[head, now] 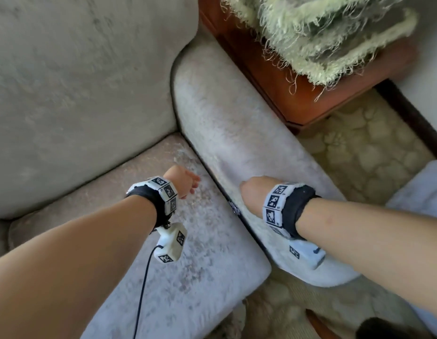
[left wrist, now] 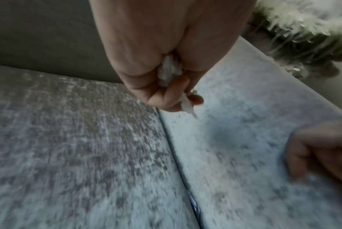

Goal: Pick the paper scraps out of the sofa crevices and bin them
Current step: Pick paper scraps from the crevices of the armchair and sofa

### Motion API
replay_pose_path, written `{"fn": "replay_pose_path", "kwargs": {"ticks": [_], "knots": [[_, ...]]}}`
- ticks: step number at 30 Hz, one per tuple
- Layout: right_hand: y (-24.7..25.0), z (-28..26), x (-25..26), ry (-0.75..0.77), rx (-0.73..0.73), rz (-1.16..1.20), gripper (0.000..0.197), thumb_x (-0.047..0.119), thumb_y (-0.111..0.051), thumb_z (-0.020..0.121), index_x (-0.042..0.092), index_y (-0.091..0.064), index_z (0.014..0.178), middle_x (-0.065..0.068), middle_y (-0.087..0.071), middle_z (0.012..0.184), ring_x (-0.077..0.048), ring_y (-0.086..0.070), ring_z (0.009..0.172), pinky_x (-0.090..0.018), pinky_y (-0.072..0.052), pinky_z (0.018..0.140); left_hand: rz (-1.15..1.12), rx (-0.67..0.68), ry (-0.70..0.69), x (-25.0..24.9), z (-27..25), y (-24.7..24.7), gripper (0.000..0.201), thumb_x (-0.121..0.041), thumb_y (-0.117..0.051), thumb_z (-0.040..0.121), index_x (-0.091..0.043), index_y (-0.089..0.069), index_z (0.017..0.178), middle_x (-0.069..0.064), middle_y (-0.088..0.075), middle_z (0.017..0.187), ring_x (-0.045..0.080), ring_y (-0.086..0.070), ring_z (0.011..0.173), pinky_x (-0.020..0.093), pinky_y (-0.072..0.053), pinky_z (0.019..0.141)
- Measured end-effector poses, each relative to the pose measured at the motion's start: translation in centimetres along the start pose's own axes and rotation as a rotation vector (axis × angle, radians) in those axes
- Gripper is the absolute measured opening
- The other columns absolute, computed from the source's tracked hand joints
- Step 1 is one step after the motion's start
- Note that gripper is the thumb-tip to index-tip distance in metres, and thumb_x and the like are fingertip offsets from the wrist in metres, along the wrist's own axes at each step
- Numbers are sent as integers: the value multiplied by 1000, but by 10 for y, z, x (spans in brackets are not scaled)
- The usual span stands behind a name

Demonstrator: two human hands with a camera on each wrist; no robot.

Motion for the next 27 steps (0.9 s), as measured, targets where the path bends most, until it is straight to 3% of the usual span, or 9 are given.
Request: {"fn": "replay_pose_path", "kwargs": {"ticks": [4,7,10,13,15,19,22,24,27], "knots": [[-54,-32,-18,-85,-60,175,17,17,-44,95,12,-58,87,-6,-63,85,-25,-58,67,-31,-51,62,425,-110,-51,-3,-22,-45,32,-13,-39,101,-11,-59,126,11,-61,126,24,-64,100,28,-50,69],[-102,-39,-18,-141,-47,300,42,44,-37,98,13,-62,85,-3,-59,74,-24,-58,67,-30,-51,64,611,-72,-123,-4,-23,-69,42,-39,-46,98,-5,-70,104,11,-65,82,25,-63,70,26,-44,57],[-139,-41,-12,-152,22,342,53,50,-32,97,11,-66,88,-5,-64,79,-25,-64,74,-36,-56,73,807,-63,-141,6,-10,-91,53,-52,-56,89,-2,-69,98,7,-62,68,24,-61,63,26,-44,53],[-165,-35,-10,-121,-15,321,53,49,-31,98,10,-66,94,-8,-67,88,-28,-65,80,-42,-56,75,873,-72,-154,12,10,-120,38,-50,-62,85,-11,-58,88,7,-61,82,24,-60,76,23,-43,64],[-179,-33,-8,-96,-63,337,45,46,-32,98,13,-62,94,-8,-65,91,-30,-63,85,-43,-54,78,914,-66,-168,17,25,-145,39,-51,-65,82,-13,-60,77,5,-60,71,24,-58,68,25,-44,58],[-198,-27,-1,15,-9,298,43,40,-27,102,13,-58,89,-2,-51,69,-27,-58,83,-35,-41,80,1092,-111,-219,38,67,-183,53,-62,-64,71,-15,-66,95,2,-66,77,24,-65,65,28,-51,58],[-209,-20,2,6,-23,387,39,42,-35,100,14,-61,95,-2,-53,72,-27,-62,87,-41,-48,90,1314,-147,-242,51,92,-197,49,-51,-57,76,-15,-63,108,7,-67,92,27,-67,72,28,-52,59],[-213,-17,3,-12,-15,472,39,45,-36,99,14,-58,90,-2,-52,70,-26,-59,80,-38,-48,77,1427,-114,-292,52,97,-203,28,-40,-52,80,-21,-67,93,4,-67,87,27,-65,76,29,-51,62],[-216,-11,2,11,9,499,45,49,-35,99,11,-58,91,-1,-48,65,-23,-54,68,-32,-42,59,1523,-105,-305,55,104,-206,21,-24,-47,85,-18,-67,87,5,-68,89,25,-64,84,28,-48,63]]}}
Point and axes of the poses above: each hand's wrist, its own z-axis towards the middle knuckle, its own y-axis out of the back of the hand, x = y × z, the point moved 2 cm from there along z, towards the middle knuckle
